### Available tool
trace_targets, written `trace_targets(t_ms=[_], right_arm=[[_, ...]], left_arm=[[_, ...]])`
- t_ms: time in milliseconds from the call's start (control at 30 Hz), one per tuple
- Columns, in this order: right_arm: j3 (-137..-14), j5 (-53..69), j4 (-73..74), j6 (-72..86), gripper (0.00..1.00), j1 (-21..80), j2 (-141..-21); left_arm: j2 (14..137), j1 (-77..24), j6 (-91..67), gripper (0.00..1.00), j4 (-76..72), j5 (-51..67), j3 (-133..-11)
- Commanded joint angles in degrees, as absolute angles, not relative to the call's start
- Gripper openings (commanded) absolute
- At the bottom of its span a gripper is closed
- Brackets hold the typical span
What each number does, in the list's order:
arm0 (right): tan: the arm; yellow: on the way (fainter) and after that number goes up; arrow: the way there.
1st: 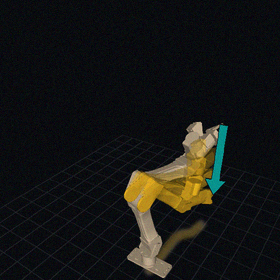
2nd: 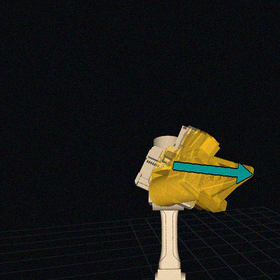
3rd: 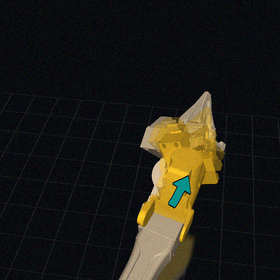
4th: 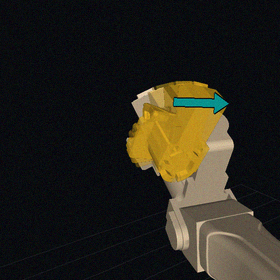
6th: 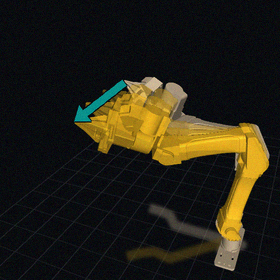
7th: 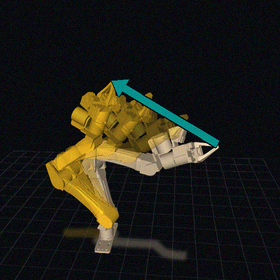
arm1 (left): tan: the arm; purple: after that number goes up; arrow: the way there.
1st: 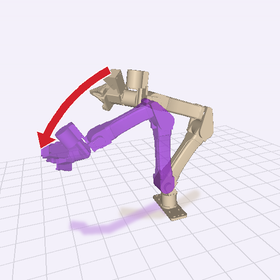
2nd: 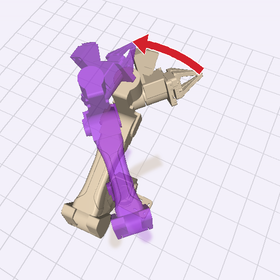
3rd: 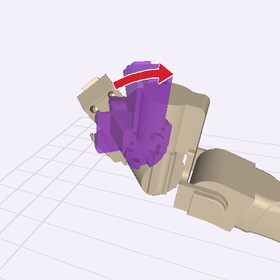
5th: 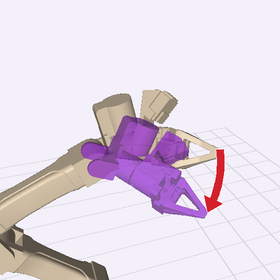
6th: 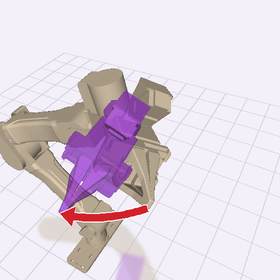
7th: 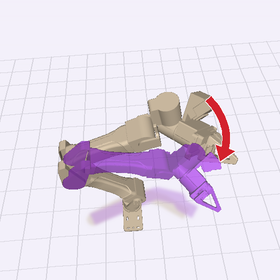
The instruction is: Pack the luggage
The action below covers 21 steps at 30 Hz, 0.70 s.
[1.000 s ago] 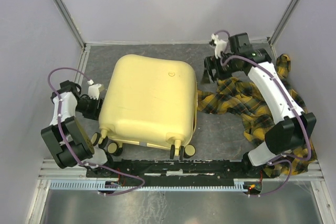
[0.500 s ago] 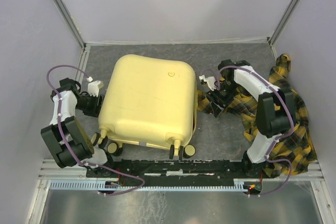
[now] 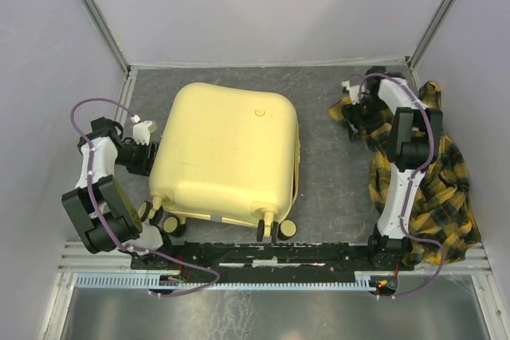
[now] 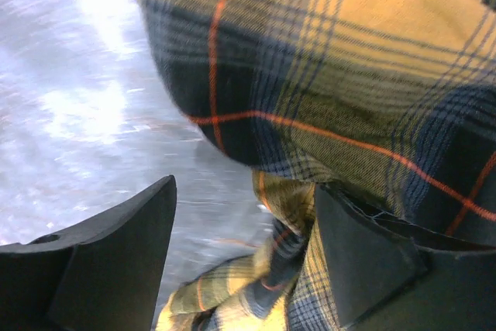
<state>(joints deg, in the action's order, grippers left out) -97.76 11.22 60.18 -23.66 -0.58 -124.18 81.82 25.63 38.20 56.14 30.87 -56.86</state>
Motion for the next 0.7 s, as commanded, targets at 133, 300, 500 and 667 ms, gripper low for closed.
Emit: trace_targets(t_ms=[133, 300, 500, 667], right_arm=[[-104.7, 23.8, 64.1, -13.5, 0.83, -7.3, -117.8], [-92.5, 38.2, 64.4, -6.5, 0.81, -4.8, -106.8], [-78.5, 42.8, 53.7, 7.5, 0.68, 0.8, -96.1], [-70.1, 51.5, 45.9, 16.7, 0.67, 4.3, -94.5]], left_arm=[[82.5, 24.9, 36.5, 0.58, 53.9, 35.3, -59.4], [82.2, 24.8, 38.3, 0.57, 53.7, 35.1, -59.1], [81.2, 24.6, 39.1, 0.57, 53.2, 34.8, -57.9], [80.3, 24.5, 39.2, 0.57, 53.2, 34.3, -57.6]])
